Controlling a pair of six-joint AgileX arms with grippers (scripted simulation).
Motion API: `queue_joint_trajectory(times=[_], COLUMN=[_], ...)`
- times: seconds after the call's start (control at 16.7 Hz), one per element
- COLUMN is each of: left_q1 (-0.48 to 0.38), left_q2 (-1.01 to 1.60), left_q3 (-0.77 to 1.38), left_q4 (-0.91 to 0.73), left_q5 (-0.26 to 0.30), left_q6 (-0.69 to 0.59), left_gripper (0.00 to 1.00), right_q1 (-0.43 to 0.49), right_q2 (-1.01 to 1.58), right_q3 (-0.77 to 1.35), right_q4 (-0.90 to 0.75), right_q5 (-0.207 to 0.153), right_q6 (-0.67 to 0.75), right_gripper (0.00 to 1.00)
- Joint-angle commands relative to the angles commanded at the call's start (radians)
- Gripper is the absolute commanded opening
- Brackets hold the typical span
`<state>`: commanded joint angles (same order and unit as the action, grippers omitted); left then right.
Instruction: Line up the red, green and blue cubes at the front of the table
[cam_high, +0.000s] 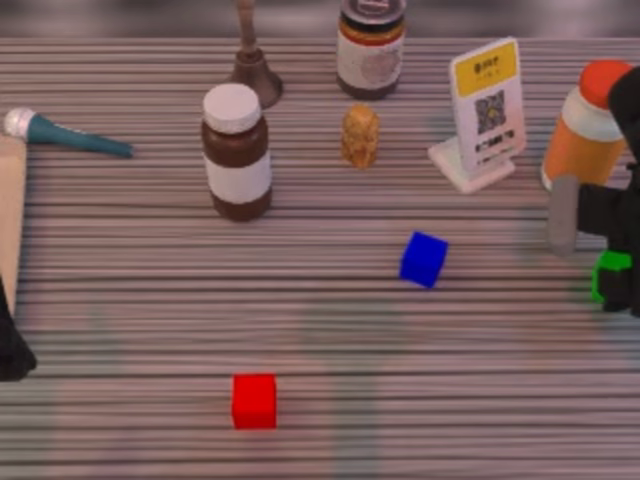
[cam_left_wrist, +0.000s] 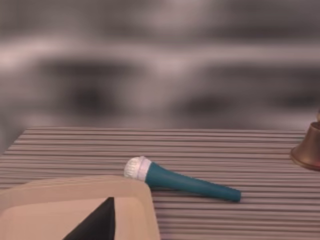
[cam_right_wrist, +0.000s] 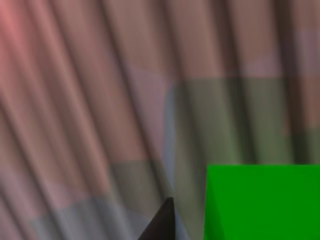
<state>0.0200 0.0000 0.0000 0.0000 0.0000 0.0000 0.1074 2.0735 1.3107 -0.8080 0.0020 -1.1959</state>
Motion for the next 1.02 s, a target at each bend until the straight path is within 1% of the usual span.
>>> queue_joint_trajectory(times=[0.12,0.18,0.6,0.72,0.84,1.02], left_q1=[0.0,0.0,0.0,0.0,0.0,0.0], left_q2=[0.0,0.0,0.0,0.0,0.0,0.0], left_q3=[0.0,0.0,0.0,0.0,0.0,0.0], left_q4=[0.0,0.0,0.0,0.0,0.0,0.0], left_q5=[0.0,0.0,0.0,0.0,0.0,0.0], left_q6=[0.0,0.0,0.0,0.0,0.0,0.0], left_gripper=[1.0,1.0,1.0,1.0,1.0,1.0], right_q1=[0.0,0.0,0.0,-0.001,0.001,0.003], right_q2=[0.0,0.0,0.0,-0.023,-0.036,-0.073], right_q3=[0.0,0.0,0.0,0.003,0.028,0.091], right_q4=[0.0,0.0,0.0,-0.025,-0.062,-0.174], right_q5=[0.0,0.0,0.0,-0.001,-0.001,-0.001], right_q6=[0.0,0.0,0.0,0.012,0.01,0.01], right_gripper=[0.02,0.0,0.0,0.0,0.0,0.0])
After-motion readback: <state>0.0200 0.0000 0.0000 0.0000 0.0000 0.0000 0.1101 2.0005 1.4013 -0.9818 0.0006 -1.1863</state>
